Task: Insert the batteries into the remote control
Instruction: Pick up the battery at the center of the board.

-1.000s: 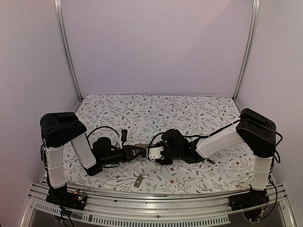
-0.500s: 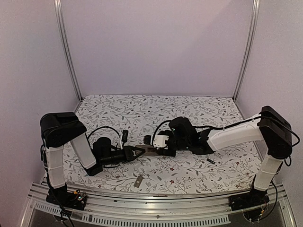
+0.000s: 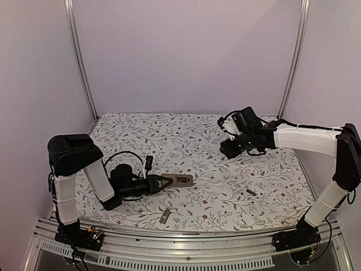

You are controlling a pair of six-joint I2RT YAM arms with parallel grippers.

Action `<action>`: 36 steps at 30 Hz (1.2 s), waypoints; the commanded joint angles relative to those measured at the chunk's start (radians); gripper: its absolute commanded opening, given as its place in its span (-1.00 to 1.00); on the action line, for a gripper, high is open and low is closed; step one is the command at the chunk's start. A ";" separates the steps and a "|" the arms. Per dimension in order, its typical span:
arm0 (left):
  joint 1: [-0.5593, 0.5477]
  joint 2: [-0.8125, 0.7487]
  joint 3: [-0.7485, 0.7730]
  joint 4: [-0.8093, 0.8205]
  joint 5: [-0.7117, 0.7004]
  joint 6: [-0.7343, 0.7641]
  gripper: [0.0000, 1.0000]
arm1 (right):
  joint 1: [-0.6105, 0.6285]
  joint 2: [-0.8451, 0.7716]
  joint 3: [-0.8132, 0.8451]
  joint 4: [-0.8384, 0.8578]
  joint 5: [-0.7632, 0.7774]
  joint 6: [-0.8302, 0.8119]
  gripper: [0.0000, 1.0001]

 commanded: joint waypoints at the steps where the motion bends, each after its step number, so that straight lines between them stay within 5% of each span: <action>1: -0.007 -0.007 -0.023 0.104 0.000 0.031 -1.00 | -0.012 0.000 -0.071 -0.346 0.074 0.282 0.22; 11: -0.019 -0.050 -0.043 0.086 -0.021 0.047 -1.00 | -0.091 0.002 -0.160 -0.416 0.006 0.406 0.37; 36: -0.034 -0.074 -0.046 0.070 -0.022 0.064 -1.00 | -0.079 -0.035 -0.315 -0.395 -0.079 0.538 0.28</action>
